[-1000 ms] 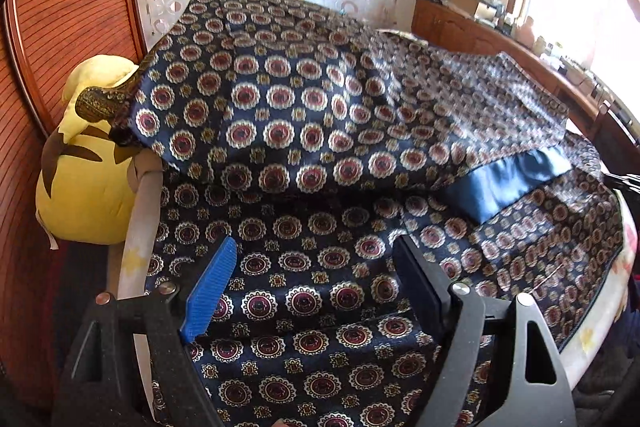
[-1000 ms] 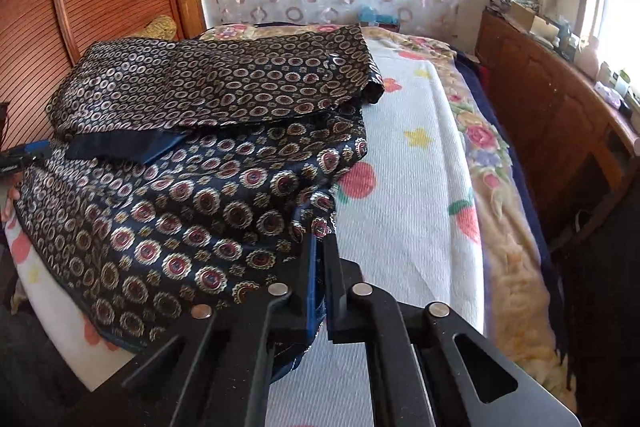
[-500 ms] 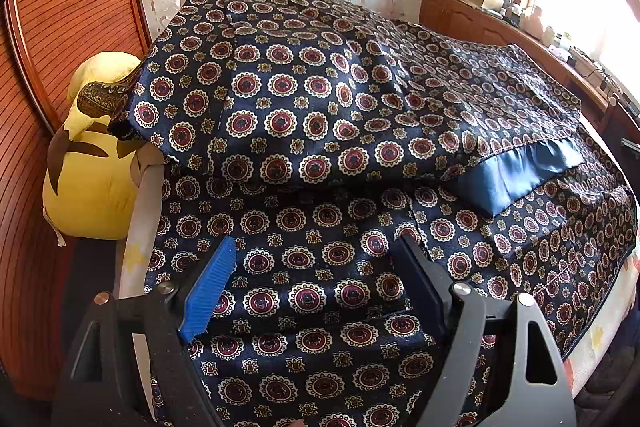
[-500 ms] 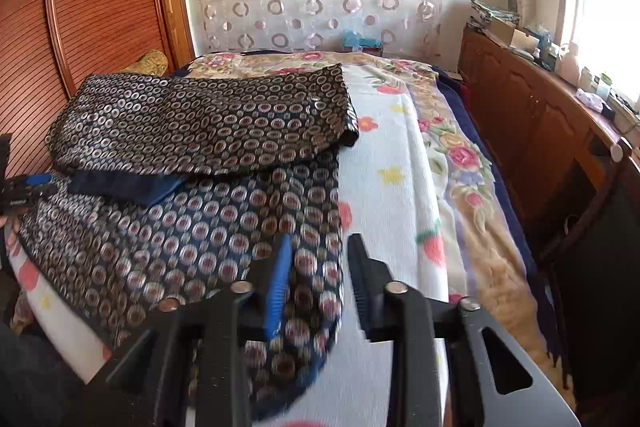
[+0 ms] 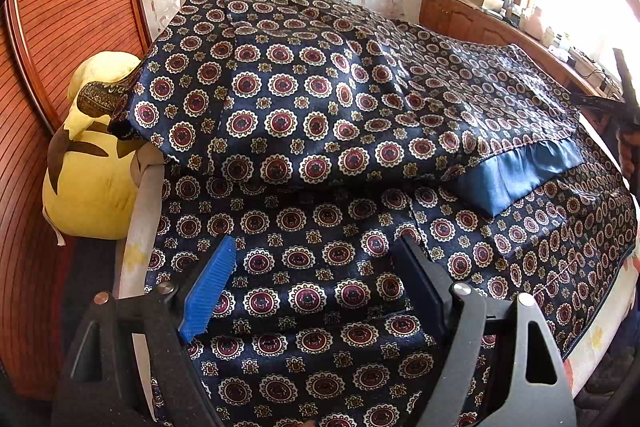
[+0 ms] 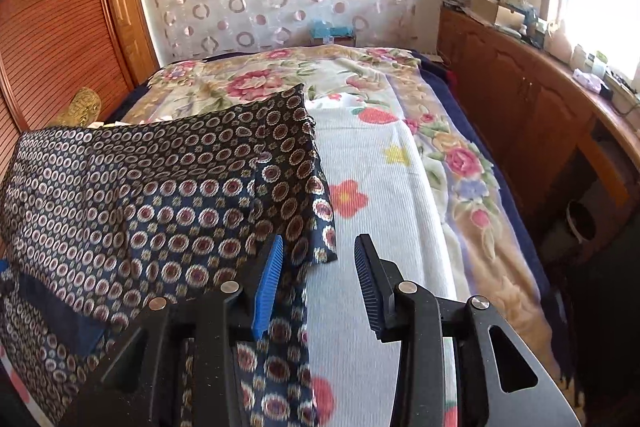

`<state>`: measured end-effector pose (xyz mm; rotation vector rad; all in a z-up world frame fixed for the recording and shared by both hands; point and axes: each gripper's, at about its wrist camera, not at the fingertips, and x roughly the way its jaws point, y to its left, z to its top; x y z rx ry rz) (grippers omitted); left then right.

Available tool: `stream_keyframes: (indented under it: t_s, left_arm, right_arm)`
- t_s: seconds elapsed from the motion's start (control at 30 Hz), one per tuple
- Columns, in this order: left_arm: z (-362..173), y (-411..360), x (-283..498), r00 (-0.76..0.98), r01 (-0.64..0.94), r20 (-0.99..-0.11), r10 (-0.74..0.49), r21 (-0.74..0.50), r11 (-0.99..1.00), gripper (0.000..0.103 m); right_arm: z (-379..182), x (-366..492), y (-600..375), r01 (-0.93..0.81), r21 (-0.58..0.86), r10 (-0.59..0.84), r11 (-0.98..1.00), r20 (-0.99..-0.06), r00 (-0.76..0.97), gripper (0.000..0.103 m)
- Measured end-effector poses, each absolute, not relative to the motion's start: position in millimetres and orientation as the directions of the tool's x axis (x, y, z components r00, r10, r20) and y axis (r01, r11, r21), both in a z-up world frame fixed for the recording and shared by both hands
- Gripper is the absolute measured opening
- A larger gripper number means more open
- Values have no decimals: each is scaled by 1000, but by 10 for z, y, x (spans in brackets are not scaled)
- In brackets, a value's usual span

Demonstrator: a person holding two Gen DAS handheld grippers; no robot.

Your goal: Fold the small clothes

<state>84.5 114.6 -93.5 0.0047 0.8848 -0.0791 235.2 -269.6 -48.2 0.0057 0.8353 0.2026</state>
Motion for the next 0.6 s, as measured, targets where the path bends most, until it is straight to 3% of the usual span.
stream_keyframes:
  t_s: [0.07,0.1,0.13,0.33,0.47,0.53,0.6]
  left_arm:
    - [-934,1157,839,631,62,-773,-62,-29,998,82]
    - [-928,1173,831,632,56,-772,-62,-34,998,82]
    - [-904,1210,804,643,51,-763,-73,-53,997,82]
    - [-607,1525,659,740,-21,-669,-61,-113,993,80]
    - [-443,1730,720,771,-50,-636,-30,-107,993,71]
    - [-410,1801,799,770,-59,-638,-8,-85,995,59]
    - [-384,1845,886,772,-67,-636,8,-69,995,56]
  right_arm:
    - [-543,2447,-2666,-174,96,186,980,-748,637,31]
    - [-577,2479,-2645,-181,100,193,979,-754,628,18]
    - [-590,2491,-2637,-192,99,199,976,-759,620,12]
    - [-583,2472,-2543,-230,58,192,971,-762,619,10]
    - [-584,2459,-2604,-223,89,210,971,-765,609,10]
    - [-583,2469,-2640,-221,102,219,970,-764,608,10]
    - [-587,2466,-2650,-221,104,220,970,-762,609,10]
